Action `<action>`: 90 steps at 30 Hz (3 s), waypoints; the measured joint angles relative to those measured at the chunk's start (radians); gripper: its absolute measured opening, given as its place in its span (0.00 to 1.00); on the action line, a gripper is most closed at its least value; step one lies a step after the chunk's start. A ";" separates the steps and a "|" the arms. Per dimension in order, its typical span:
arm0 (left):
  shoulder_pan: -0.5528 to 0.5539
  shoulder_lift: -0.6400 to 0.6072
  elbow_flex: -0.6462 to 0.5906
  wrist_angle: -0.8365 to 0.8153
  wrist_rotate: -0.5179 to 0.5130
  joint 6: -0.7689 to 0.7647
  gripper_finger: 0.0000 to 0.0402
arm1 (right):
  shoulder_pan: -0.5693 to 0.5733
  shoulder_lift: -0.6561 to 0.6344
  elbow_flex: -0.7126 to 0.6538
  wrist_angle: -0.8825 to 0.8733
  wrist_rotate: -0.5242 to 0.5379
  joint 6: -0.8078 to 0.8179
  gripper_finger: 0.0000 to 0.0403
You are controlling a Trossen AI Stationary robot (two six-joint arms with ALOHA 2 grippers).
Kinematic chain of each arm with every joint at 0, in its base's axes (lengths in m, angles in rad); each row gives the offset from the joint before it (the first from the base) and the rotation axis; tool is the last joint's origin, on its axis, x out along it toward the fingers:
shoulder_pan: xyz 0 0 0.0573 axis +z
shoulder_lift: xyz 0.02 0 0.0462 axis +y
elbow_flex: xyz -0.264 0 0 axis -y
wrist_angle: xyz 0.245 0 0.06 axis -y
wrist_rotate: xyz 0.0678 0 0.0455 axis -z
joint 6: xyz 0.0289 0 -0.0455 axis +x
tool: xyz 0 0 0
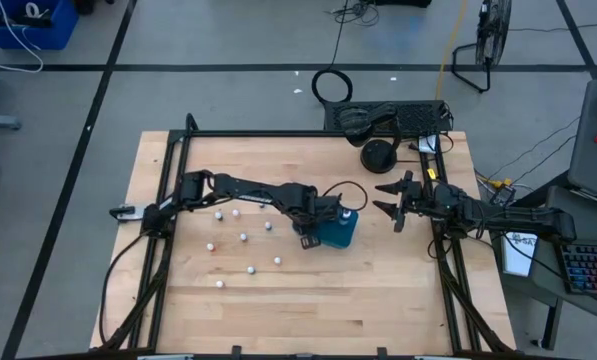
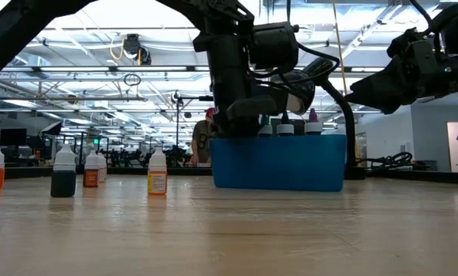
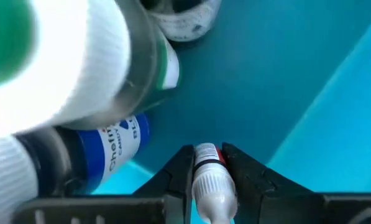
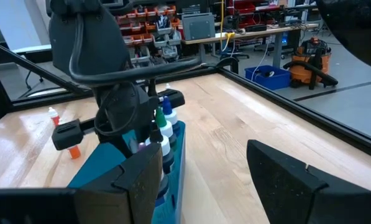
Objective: Pick & Place food coloring
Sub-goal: Put the small red food coloring bottle into the blue container, then put the small blue food coloring bottle into the blue container
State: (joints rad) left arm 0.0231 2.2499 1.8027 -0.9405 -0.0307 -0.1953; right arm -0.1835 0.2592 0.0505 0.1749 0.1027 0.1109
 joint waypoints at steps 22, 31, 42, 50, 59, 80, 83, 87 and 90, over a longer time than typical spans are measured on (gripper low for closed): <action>0.000 -0.002 0.001 0.004 0.031 -0.033 0.39 | 0.000 0.000 0.000 0.000 0.000 0.000 0.56; -0.001 -0.004 0.098 -0.100 0.046 -0.007 0.49 | 0.000 0.000 0.000 0.000 0.000 0.000 0.56; -0.001 -0.006 0.269 -0.299 -0.094 0.035 0.49 | 0.000 0.000 0.000 -0.001 0.000 0.000 0.56; 0.000 -0.007 0.293 -0.539 -0.233 -0.056 0.48 | 0.000 0.000 0.000 0.000 0.000 0.000 0.56; -0.014 -0.068 0.286 -0.536 -0.267 -0.096 0.55 | 0.000 0.000 0.000 -0.001 0.000 0.000 0.56; 0.081 -0.748 -0.465 -0.336 -0.439 -0.542 0.57 | 0.000 0.000 0.000 0.007 0.000 0.000 0.56; 0.131 -0.808 -0.618 -0.219 -0.357 -0.513 0.57 | 0.000 0.000 0.000 0.007 0.000 0.000 0.56; 0.218 -0.875 -0.786 -0.024 -0.228 -0.443 0.57 | 0.000 0.000 0.000 0.007 0.000 0.000 0.56; 0.278 -0.898 -0.870 0.042 -0.173 -0.440 0.57 | 0.000 0.000 0.000 0.007 0.000 0.000 0.56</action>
State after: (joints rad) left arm 0.3007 1.3522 0.9323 -0.8988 -0.2034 -0.6357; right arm -0.1836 0.2588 0.0505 0.1823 0.1026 0.1110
